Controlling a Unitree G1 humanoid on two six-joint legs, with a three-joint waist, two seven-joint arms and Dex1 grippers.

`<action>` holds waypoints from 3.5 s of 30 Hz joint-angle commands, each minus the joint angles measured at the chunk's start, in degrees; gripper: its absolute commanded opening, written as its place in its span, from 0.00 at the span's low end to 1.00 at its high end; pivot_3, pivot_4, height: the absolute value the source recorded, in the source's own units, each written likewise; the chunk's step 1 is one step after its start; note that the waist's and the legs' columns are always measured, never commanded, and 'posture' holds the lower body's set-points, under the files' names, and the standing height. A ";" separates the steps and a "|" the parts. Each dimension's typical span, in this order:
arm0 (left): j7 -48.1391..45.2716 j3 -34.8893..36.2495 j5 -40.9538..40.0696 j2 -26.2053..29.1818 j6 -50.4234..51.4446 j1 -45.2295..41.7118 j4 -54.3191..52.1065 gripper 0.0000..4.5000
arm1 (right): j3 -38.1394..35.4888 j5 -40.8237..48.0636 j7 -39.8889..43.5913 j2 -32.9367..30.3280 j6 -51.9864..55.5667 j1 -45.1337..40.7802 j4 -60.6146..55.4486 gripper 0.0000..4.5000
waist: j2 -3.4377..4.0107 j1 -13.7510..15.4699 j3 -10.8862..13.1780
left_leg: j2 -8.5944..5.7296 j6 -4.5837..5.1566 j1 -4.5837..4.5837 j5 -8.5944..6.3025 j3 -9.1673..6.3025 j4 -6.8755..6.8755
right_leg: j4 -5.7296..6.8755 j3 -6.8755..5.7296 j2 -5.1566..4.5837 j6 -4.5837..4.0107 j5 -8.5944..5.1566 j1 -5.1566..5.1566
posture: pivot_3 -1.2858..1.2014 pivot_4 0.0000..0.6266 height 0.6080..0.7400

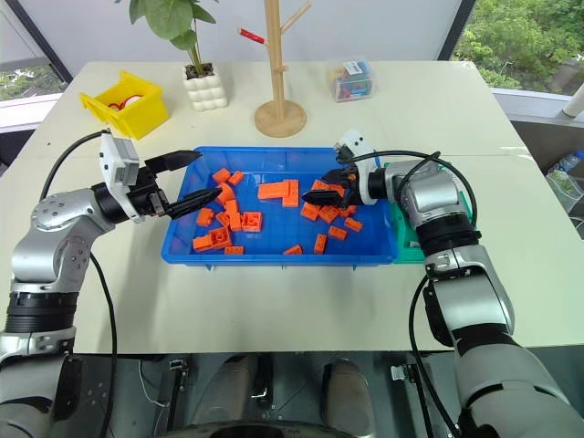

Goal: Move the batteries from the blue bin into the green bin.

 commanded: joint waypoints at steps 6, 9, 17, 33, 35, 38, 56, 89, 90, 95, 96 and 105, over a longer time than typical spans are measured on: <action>0.55 1.80 -1.33 1.00 0.12 0.39 -2.63 1.00 | -0.37 -3.04 1.07 1.58 -5.77 -3.23 6.87 0.99 | 0.00 -0.02 0.00 | 0.00 0.00 0.00 0.00 0.00 -0.01 | 0.00 0.00 0.00 0.00 0.00 -0.01 | 0.52 0.24 1.00; 0.71 1.87 -1.37 1.00 0.18 0.55 -2.87 1.00 | -0.06 -4.37 1.24 1.91 -7.38 -3.27 8.12 0.99 | 0.00 -0.01 0.00 | 0.00 0.00 0.00 0.00 0.01 -0.01 | 0.00 0.00 0.00 0.00 0.00 -0.01 | 0.52 0.24 1.00; 1.14 1.89 -1.54 1.21 -0.03 0.58 -2.79 1.00 | -1.10 -5.49 0.58 2.72 -9.25 -4.41 10.75 0.59 | 0.00 -0.02 0.00 | 0.00 0.00 0.00 0.00 0.01 -0.01 | 0.00 0.00 0.00 0.00 0.00 -0.01 | 0.52 0.24 1.00; -0.21 2.16 -2.52 1.95 0.43 0.25 -1.89 1.00 | -5.15 -1.74 1.37 2.56 -2.66 -6.15 4.28 0.22 | 0.01 -0.06 0.00 | 0.00 -0.01 0.00 0.00 0.01 -0.01 | 0.00 0.00 0.00 0.00 0.00 -0.01 | 0.52 0.24 1.00; -1.50 2.12 -3.28 2.90 1.37 0.27 -2.34 1.00 | -5.05 -0.18 1.93 3.30 0.80 -5.51 -0.14 0.22 | 0.01 -0.10 0.00 | 0.01 -0.01 0.00 0.00 0.01 -0.01 | 0.00 0.00 0.00 0.00 0.00 -0.03 | 0.52 0.24 1.00; -3.28 2.20 -4.31 4.79 2.77 0.40 -3.24 1.00 | -4.10 2.53 2.33 4.30 6.60 -2.82 -9.19 0.22 | 0.01 -0.20 0.01 | 0.02 -0.01 0.00 0.00 0.01 -0.04 | 0.02 0.01 0.00 0.00 0.00 -0.05 | 0.52 0.24 1.00; -3.05 1.73 -6.09 5.56 5.10 2.21 -7.49 1.00 | 4.43 5.36 -3.49 3.91 14.52 11.57 -34.07 0.22 | 0.01 -0.01 0.00 | -0.01 0.00 -0.01 -0.01 0.01 -0.07 | 0.03 0.04 -0.01 0.00 0.00 -0.09 | 0.52 0.24 1.00; -4.85 -1.25 -3.56 4.65 4.06 1.49 -6.73 1.00 | 10.84 -21.05 -0.82 0.95 -44.84 -11.04 19.28 0.98 | 0.02 -0.40 0.01 | 0.03 -0.02 -0.01 0.01 0.10 -0.08 | 0.03 0.08 0.01 0.00 0.00 -0.17 | 0.52 0.24 1.00; -4.83 -1.24 -3.61 4.65 4.14 1.43 -6.72 1.00 | 10.86 -21.47 -0.86 1.63 -45.67 -11.64 20.96 0.98 | 0.02 -0.40 0.01 | 0.03 -0.03 -0.01 0.01 0.09 -0.08 | 0.03 0.08 0.01 0.00 0.00 -0.16 | 0.52 0.24 1.00; -5.51 -1.57 -3.75 5.32 5.17 1.65 -6.87 1.00 | 10.94 -23.39 1.94 4.40 -48.41 -14.06 28.49 0.98 | 0.02 -0.20 0.01 | 0.02 -0.03 -0.01 0.01 0.07 -0.06 | 0.02 0.07 0.01 0.00 0.00 -0.12 | 0.52 0.24 1.00; -5.65 -1.54 -3.73 5.47 5.21 1.67 -6.85 1.00 | 11.13 -24.00 2.80 4.57 -48.82 -14.50 29.63 0.98 | 0.02 -0.17 0.01 | 0.01 -0.03 -0.01 0.01 0.08 -0.06 | 0.02 0.08 0.01 0.00 0.00 -0.12 | 0.52 0.24 1.00; -5.17 -0.82 -4.11 5.71 5.21 1.90 -7.43 1.00 | 11.14 -27.28 5.25 5.67 -50.79 -16.74 35.23 0.23 | 0.03 -0.37 0.01 | 0.02 -0.04 0.01 0.02 0.07 -0.06 | 0.02 0.08 0.02 -0.01 0.00 -0.11 | 0.52 0.24 1.00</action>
